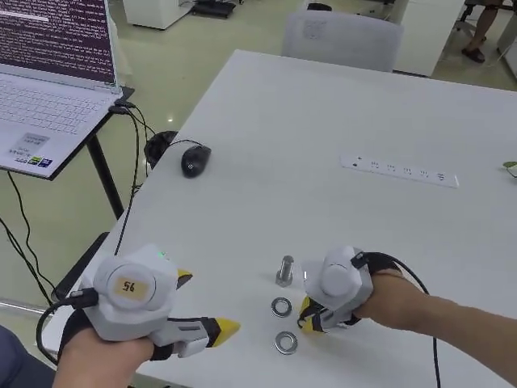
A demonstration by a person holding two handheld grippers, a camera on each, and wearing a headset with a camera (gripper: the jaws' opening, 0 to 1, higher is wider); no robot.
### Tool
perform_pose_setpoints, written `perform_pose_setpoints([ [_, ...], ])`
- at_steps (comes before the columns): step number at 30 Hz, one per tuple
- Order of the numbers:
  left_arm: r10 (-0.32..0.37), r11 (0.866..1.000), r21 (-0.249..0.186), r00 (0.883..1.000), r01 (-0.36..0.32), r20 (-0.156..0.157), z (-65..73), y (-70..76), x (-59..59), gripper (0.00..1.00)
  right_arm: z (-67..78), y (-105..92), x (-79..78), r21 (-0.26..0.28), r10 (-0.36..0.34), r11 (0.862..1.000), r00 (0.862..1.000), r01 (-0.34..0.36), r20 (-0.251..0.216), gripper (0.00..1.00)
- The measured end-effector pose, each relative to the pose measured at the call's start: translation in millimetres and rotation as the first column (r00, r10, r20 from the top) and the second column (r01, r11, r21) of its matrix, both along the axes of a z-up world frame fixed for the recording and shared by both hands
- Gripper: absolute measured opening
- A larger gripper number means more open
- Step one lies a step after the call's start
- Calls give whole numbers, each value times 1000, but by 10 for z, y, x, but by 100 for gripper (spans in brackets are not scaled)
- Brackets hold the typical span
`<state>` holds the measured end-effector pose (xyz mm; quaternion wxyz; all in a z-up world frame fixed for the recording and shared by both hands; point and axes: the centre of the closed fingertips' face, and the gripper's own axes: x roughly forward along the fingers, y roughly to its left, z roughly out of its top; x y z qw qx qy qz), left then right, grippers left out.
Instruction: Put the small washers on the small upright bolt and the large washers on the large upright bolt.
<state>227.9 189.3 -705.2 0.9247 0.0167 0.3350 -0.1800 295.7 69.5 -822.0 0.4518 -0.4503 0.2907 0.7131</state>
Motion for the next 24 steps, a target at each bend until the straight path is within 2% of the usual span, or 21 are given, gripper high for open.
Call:
perform_pose_setpoints([
  [4,2,1000,0,1000,-2,-2,-8,12,-7,64,13,-61,-19,20,-76,997,997,77,-21,13],
  [8,3,1000,-3,1000,-3,1,-4,4,3,64,37,-179,-30,36,-156,987,987,157,-32,13],
  [13,-7,1000,-6,1000,7,2,-5,-36,23,64,54,-391,-7,53,-268,961,962,271,-50,13],
  [15,-11,1000,-8,1000,11,4,-5,-47,34,64,61,-505,40,56,-317,946,947,320,-51,13],
  [18,-17,1000,-8,1000,17,6,0,-62,45,64,103,-686,169,67,-407,910,912,410,-56,13],
  [20,-20,1000,-8,1000,20,6,1,-71,46,64,144,-769,255,76,-446,891,894,448,-50,13],
  [21,-23,1000,-7,1000,23,6,0,-76,45,64,176,-826,321,82,-475,875,879,477,-50,13],
  [23,-25,1000,-8,1000,25,6,-3,-82,45,64,249,-899,426,100,-501,858,864,504,-49,13],
  [24,-26,1000,-8,1000,26,6,2,-87,44,64,262,-913,449,102,-507,855,861,509,-45,13],
])
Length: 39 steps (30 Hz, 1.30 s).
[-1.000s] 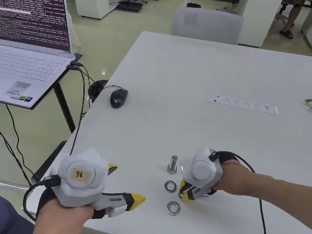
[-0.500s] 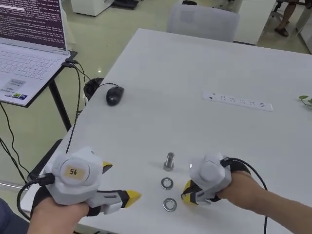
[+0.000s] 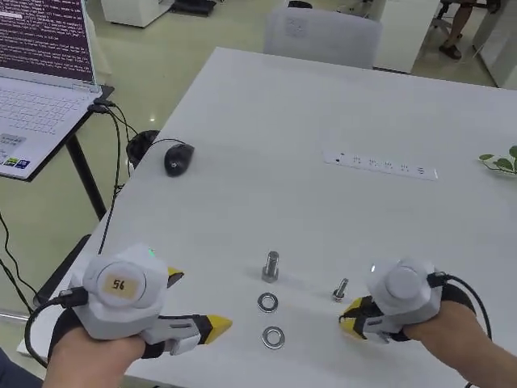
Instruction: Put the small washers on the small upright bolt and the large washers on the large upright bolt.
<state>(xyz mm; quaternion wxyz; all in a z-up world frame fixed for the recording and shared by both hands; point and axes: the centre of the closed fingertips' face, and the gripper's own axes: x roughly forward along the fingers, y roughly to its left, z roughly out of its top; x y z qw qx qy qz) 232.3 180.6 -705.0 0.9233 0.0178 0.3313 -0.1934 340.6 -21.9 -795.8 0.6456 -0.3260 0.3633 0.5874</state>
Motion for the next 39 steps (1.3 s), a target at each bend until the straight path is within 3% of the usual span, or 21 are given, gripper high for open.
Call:
perform_pose_setpoints([
  [4,-5,1000,3,1000,5,0,2,-8,0,64,166,-63,162,11,-27,1000,999,27,30,13],
  [13,-10,1000,3,1000,10,5,25,-36,26,64,408,126,301,20,43,999,994,-45,99,13],
  [20,-10,1000,4,1000,10,8,38,-43,33,64,410,254,332,3,80,997,990,-81,115,13],
  [39,-2,1000,6,1000,2,2,29,-3,5,64,325,283,363,-41,99,995,990,-95,100,13],
])
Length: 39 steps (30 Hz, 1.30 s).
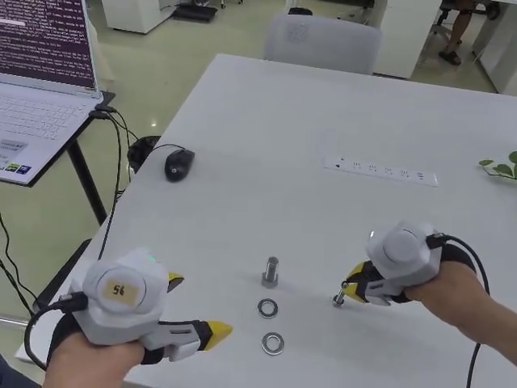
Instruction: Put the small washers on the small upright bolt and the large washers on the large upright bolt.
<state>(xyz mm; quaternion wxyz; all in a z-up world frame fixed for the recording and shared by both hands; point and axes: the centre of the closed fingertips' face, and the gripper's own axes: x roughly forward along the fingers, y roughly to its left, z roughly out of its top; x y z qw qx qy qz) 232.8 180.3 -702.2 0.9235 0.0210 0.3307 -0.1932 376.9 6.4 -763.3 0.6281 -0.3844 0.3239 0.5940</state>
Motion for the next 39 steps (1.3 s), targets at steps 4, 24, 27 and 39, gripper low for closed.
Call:
perform_pose_setpoints([
  [4,4,1000,0,1000,-4,1,0,19,3,64,-24,-5,1,-19,9,1000,1000,-9,2,13],
  [24,18,1000,1,1000,-18,-4,-18,71,-32,64,-276,5,21,-89,12,996,999,-14,-33,14],
  [27,21,1000,1,1000,-21,-5,-21,80,-36,64,-351,-3,23,-103,8,995,999,-12,-40,14],
  [39,23,1000,0,1000,-23,-9,-35,85,-33,64,-499,-33,-1,-124,-14,992,998,7,-62,19],
])
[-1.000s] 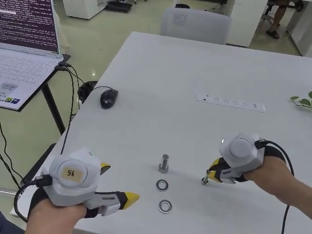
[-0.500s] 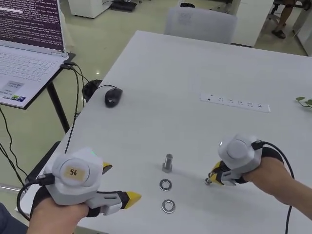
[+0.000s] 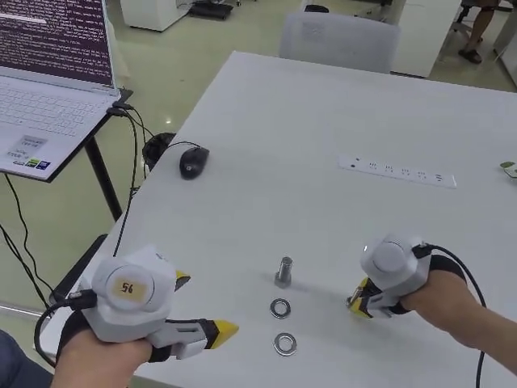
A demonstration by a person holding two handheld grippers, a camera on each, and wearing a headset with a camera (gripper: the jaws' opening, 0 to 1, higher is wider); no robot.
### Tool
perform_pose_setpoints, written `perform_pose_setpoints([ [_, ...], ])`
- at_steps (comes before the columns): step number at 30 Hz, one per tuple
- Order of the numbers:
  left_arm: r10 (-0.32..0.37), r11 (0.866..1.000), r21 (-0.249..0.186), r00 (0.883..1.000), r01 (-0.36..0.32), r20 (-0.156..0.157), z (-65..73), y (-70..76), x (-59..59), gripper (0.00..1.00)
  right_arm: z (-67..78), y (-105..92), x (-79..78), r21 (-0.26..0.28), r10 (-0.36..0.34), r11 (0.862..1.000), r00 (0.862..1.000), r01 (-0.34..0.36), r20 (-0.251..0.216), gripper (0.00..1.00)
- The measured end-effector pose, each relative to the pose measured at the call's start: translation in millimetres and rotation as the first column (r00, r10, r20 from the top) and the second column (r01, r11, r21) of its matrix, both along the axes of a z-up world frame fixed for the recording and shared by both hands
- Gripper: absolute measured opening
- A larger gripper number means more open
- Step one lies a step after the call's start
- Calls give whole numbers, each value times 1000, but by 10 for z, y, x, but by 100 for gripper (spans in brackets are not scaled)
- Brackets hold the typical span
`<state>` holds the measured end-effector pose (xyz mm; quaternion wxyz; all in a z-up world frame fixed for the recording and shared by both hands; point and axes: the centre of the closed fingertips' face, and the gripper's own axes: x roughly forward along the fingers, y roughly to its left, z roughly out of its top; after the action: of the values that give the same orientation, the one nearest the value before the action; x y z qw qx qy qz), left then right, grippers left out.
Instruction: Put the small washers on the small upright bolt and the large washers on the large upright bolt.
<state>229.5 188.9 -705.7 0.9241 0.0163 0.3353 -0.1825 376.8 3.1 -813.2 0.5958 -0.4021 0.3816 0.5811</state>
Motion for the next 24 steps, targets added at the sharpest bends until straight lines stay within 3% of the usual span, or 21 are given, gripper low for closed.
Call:
perform_pose_setpoints([
  [6,0,1000,1,1000,0,-2,-7,-5,3,64,-27,-230,-30,-5,-71,997,997,71,-13,20],
  [13,-4,1000,-3,1000,4,-2,-9,-23,-6,64,-37,-481,-210,12,-107,994,993,108,-56,20],
  [17,-9,1000,-3,1000,9,-2,-17,-38,1,64,21,-437,-371,48,-74,996,995,77,-60,20],
  [24,-15,1000,-2,1000,15,3,4,-71,16,64,84,-150,-651,122,10,993,997,-1,-75,26],
])
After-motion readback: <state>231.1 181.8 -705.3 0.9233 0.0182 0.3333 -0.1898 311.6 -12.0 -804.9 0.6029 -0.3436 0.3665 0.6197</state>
